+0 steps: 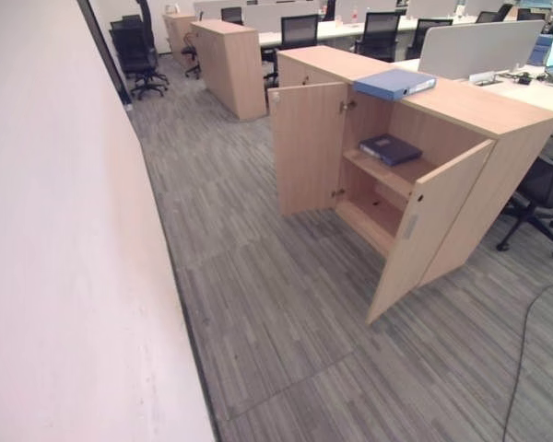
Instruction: Put the empty folder in the office cabinet
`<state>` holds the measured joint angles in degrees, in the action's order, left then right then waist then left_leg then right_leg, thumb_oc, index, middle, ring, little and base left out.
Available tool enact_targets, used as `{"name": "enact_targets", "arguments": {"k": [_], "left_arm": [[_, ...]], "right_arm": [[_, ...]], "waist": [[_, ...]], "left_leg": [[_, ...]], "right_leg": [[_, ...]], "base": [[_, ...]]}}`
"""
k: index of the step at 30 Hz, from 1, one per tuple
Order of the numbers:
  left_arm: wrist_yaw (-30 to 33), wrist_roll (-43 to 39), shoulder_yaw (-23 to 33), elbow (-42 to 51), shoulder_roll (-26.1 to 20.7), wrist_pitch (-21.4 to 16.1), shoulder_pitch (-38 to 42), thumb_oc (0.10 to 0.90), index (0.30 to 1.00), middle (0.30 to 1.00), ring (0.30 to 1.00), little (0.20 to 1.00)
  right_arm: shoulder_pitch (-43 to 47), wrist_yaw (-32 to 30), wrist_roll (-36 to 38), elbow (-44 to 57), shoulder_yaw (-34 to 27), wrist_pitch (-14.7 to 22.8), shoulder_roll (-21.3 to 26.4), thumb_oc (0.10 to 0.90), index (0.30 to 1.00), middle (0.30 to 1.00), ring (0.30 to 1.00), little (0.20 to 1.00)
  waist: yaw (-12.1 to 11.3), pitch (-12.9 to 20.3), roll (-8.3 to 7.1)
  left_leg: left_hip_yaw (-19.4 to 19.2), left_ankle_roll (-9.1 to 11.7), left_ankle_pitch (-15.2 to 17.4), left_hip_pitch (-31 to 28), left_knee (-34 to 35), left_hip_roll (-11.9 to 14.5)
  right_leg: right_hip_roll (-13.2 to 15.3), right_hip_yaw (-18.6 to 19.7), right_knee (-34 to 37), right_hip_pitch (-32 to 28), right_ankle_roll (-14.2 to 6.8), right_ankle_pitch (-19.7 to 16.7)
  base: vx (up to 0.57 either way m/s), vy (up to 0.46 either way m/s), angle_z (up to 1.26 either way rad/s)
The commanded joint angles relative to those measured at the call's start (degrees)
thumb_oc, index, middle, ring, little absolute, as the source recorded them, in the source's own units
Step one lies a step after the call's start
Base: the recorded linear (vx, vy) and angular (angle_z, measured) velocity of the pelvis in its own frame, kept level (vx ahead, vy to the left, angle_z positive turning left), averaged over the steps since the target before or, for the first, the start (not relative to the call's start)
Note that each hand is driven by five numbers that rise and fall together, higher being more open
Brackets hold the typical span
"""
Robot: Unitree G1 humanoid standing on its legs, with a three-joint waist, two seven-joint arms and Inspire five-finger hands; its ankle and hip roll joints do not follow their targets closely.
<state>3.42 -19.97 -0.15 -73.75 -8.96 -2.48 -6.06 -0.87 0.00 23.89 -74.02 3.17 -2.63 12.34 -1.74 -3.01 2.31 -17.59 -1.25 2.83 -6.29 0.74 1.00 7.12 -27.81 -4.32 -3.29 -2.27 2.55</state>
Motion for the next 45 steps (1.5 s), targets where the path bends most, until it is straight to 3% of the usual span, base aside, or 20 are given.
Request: {"name": "enact_targets", "arguments": {"k": [1, 9, 13, 17, 25, 36, 45], "left_arm": [[-0.01, -1.41, 0.65, -2.71, -0.46, -0.10, 0.59, 0.800, 0.900, 0.900, 0.900, 0.900], [-2.92, -6.14, 2.60, -3.83, -0.17, 1.12, 0.37, 0.800, 0.900, 0.900, 0.900, 0.900], [-3.85, -12.63, 4.33, -1.17, 0.15, 0.40, 0.45, 0.800, 0.900, 0.900, 0.900, 0.900], [-3.35, -14.22, 4.58, 0.51, 0.26, -0.42, 0.47, 0.800, 0.900, 0.900, 0.900, 0.900], [-2.37, -10.76, 1.62, 3.56, -0.29, -2.18, 0.44, 0.800, 0.900, 0.900, 0.900, 0.900], [-5.99, -7.88, 2.70, -3.57, -1.11, 0.75, 0.54, 0.800, 0.900, 0.900, 0.900, 0.900], [-3.71, -2.91, 0.59, -3.86, -2.61, 0.55, 1.82, 0.800, 0.900, 0.900, 0.900, 0.900]], "right_arm": [[4.40, -0.17, 1.51, -3.61, -0.08, 1.07, -1.41, 0.800, 0.900, 0.900, 0.900, 0.900], [4.41, 0.67, 0.53, -3.61, 0.30, 0.39, -1.20, 0.800, 0.900, 0.900, 0.900, 0.900], [4.33, 0.92, 0.95, -3.24, 0.24, 0.34, -1.39, 0.800, 0.900, 0.900, 0.900, 0.900], [4.40, 0.42, 1.48, -3.29, -0.29, 0.66, -1.62, 0.800, 0.900, 0.900, 0.900, 0.900], [3.92, -4.20, -3.88, 0.65, 1.52, 3.05, -1.27, 0.800, 0.900, 0.900, 0.900, 0.900], [3.03, 1.67, -2.42, -2.23, 2.52, 0.77, -0.76, 0.800, 0.900, 0.900, 0.900, 0.900], [3.41, 2.38, -6.39, -3.66, 5.03, -0.05, -0.08, 0.800, 0.900, 0.900, 0.900, 0.900]], "waist": [[-0.94, -0.91, -2.43], [-0.74, -0.88, -2.26], [-0.87, -0.90, -2.52], [-1.12, -1.00, -2.78], [-1.22, -1.42, -2.87], [-0.19, -1.60, -2.96], [-0.53, -2.77, -3.77]], "left_leg": [[-1.53, 3.89, -0.05, -2.83, 4.26, 1.23], [-1.71, 3.94, 0.08, -3.21, 4.26, 1.37], [-1.54, 4.05, 0.16, -3.53, 4.26, 1.50], [-1.35, 4.13, 0.11, -3.57, 4.26, 1.63], [-1.25, 4.21, -0.07, -3.56, 4.26, 1.79], [-1.24, 4.56, -0.32, -3.94, 4.26, 2.24], [-0.53, 6.12, -1.28, -3.20, 2.24, 5.22]], "right_leg": [[4.28, -2.49, 7.31, -3.52, -5.92, -8.50], [4.32, -2.33, 7.31, -3.69, -5.85, -8.62], [4.23, -2.46, 7.35, -3.99, -5.80, -8.54], [4.09, -2.64, 7.37, -4.17, -5.78, -8.44], [3.85, -2.67, 7.26, -4.23, -5.72, -8.23], [3.52, -1.46, 6.09, -3.91, -5.09, -7.44], [2.42, -1.17, 2.32, -2.65, -3.44, -4.22]], "base": [[0.00, 0.000, 0.00], [0.00, 0.000, 0.00], [0.00, 0.000, 0.00], [0.00, 0.000, 0.00], [-0.02, -0.012, 0.05], [0.02, -0.019, -0.01], [0.05, -0.099, 0.02]]}}
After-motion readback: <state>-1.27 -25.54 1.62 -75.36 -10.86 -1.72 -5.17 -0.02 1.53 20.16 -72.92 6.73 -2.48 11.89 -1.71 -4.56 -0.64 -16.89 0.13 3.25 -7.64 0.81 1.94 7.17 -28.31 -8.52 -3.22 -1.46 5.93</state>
